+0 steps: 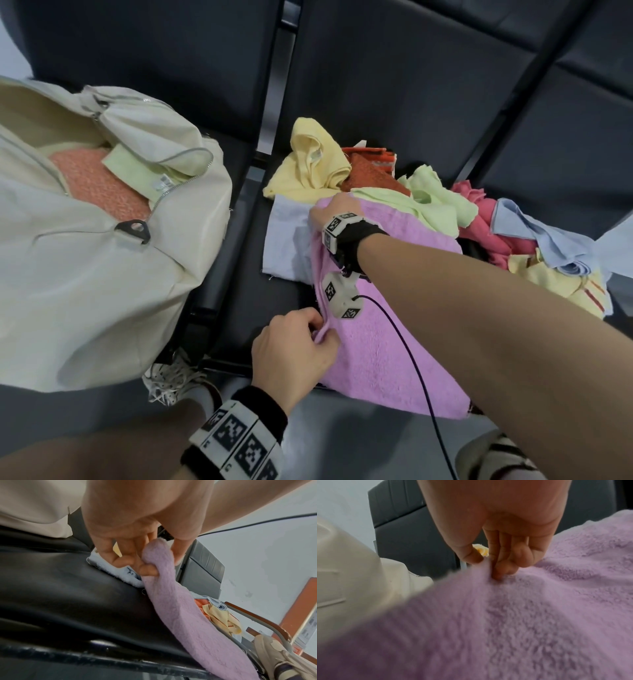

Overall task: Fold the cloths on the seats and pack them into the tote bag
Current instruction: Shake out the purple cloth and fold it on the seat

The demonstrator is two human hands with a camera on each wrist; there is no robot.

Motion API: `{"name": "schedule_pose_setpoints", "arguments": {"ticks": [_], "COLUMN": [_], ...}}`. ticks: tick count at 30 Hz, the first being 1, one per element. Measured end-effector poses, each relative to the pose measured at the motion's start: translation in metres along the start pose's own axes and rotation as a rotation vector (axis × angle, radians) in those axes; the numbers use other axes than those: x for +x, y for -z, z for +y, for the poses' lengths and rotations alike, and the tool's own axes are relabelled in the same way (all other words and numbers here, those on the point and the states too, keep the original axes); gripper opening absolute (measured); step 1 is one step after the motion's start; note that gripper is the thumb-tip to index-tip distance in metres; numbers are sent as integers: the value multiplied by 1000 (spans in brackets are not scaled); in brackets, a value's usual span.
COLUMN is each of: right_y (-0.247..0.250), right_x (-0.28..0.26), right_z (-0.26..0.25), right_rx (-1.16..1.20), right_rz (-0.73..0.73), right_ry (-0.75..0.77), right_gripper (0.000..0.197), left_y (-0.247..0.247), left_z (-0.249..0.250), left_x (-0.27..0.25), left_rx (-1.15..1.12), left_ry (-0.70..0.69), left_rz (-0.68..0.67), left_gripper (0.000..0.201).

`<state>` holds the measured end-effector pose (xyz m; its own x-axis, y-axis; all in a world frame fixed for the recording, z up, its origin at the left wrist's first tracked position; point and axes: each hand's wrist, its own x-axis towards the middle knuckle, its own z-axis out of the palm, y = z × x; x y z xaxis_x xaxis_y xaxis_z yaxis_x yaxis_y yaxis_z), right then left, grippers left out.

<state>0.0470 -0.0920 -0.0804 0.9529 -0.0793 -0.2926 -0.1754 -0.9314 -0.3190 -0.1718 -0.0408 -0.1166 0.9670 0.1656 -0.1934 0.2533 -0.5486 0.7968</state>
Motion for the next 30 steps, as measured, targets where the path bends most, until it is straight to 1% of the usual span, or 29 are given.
{"name": "schedule_pose_setpoints", "arguments": {"ticks": [2,4,7,8,11,14,19,21,24,26,30], "right_y": [6,15,30,36,59,78,94,98,104,108,106], "right_x": [1,-1,1,2,1,1,-3,-4,-1,-1,6], "right_z": [5,8,17,24,44,68,115,137,168,188,225], "right_rx": [46,91,212,251,259,242,292,326,343,340,341], "right_rz": [62,89,108,116,133,137,162,194,189,182,188], "right_ry": [11,13,-20,-38,-65,-78,-88,-124,-181,-216,-286], "right_gripper": [28,20,21,20,16,29,31,30,30,30,35], "left_y": [-2,-7,-16,-20,-32,-47,-72,-81,-98,-111,-134], "left_z": [3,7,15,19,29,39,56,64,74,79,85], "left_x": [0,1,0,-1,-3,-6,-9,-13,-20,-24,-25], "left_rx": [-8,-18,-79,-88,-87,-71,23,27,57,68,91], "left_ry": [-49,-117,-252,-284,-362,-422,-536,-527,-472,-477,-442], "left_rz": [32,69,140,144,104,63,41,-16,-176,-249,-315], "left_gripper": [22,21,17,17,22,25,18,15,14,16,17]}}
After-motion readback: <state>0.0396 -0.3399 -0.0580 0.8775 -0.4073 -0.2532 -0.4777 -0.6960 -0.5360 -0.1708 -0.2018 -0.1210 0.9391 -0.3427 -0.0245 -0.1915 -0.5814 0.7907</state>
